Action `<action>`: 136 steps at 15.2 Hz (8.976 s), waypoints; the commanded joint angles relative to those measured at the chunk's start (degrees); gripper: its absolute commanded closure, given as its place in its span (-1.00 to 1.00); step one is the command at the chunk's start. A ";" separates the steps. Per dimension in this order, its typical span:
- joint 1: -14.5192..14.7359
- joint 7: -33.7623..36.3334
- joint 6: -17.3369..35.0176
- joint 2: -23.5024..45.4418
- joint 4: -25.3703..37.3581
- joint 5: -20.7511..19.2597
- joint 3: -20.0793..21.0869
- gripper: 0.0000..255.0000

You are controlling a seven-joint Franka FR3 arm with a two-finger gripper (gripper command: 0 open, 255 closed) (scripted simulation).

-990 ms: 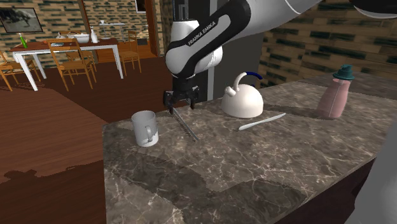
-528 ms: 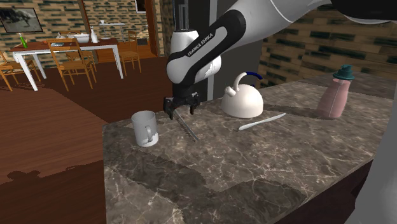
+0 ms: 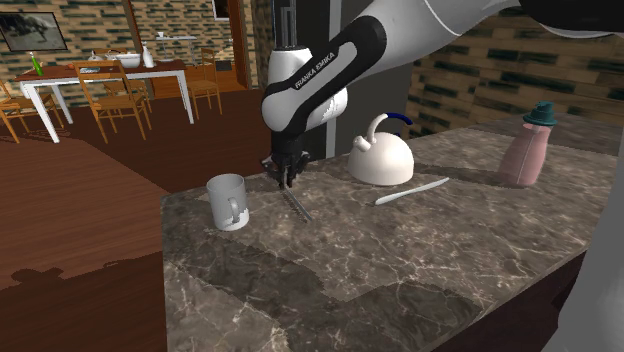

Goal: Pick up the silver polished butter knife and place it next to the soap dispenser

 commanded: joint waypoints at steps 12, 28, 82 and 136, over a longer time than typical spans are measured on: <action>-0.29 -0.83 -3.30 -2.04 1.38 1.13 0.41 1.00; -0.77 -2.77 -14.38 -6.82 7.99 3.72 1.06 1.00; -10.04 -25.26 -39.48 -31.39 9.17 12.35 -9.78 1.00; -20.37 -57.13 -18.67 -43.47 -25.01 6.81 -33.93 1.00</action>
